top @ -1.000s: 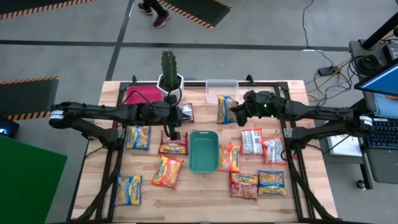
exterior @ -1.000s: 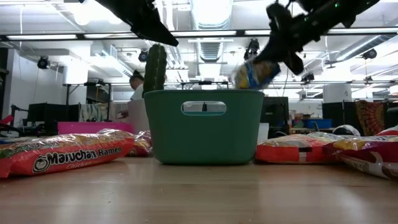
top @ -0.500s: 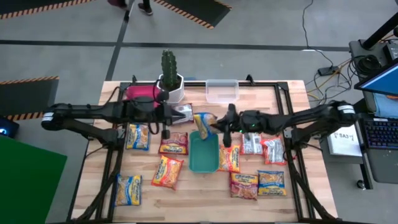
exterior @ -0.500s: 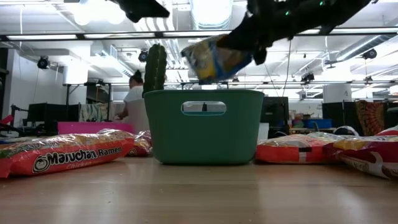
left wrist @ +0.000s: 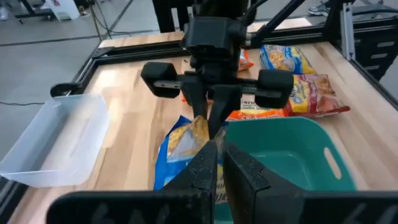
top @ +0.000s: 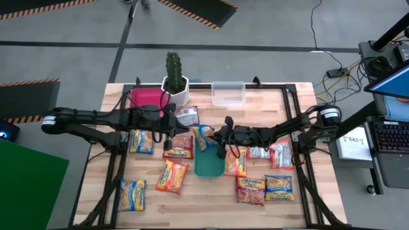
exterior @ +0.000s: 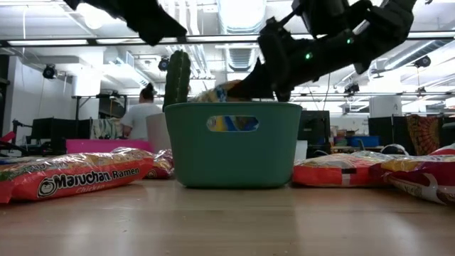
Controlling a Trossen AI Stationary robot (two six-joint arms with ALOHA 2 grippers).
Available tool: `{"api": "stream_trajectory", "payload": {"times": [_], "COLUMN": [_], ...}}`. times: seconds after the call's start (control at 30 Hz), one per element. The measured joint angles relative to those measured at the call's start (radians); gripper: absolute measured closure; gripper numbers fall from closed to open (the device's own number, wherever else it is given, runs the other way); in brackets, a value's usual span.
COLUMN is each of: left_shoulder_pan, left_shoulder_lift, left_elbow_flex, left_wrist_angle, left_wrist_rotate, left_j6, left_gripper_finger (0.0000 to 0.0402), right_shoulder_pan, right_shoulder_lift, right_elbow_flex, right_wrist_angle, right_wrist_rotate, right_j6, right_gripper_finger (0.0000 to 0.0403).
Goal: Sort Maruchan noodles
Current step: Put the blue noodle pack into the green bin
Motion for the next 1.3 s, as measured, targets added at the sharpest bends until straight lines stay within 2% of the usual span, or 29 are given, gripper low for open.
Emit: {"api": "stream_trajectory", "payload": {"times": [0.23,0.47,0.8,1.03,1.3], "left_shoulder_pan": [0.000,0.001,0.001,0.001,0.003], "left_shoulder_lift": [0.037,0.065,0.122,0.136,0.138], "left_elbow_flex": [-0.080,-0.112,-0.109,-0.108,-0.108], "left_wrist_angle": [0.131,0.166,0.151,0.122,0.048], "left_wrist_rotate": [0.047,0.047,0.045,0.043,0.043], "left_j6": [-0.036,-0.030,-0.017,-0.008,0.005], "left_gripper_finger": [0.0389,0.0351,0.0296,0.0290,0.0290], "right_shoulder_pan": [0.006,0.005,0.005,0.005,0.004], "right_shoulder_lift": [0.021,0.010,0.000,-0.024,-0.031], "right_elbow_flex": [0.000,0.000,0.000,0.058,0.233], "right_wrist_angle": [-0.018,-0.068,-0.116,-0.300,-0.709], "right_wrist_rotate": [0.017,0.019,0.034,0.035,0.034], "right_j6": [-0.004,-0.002,0.004,0.045,0.063], "right_gripper_finger": [0.0394,0.0392,0.0326,0.0268,0.0218]}}
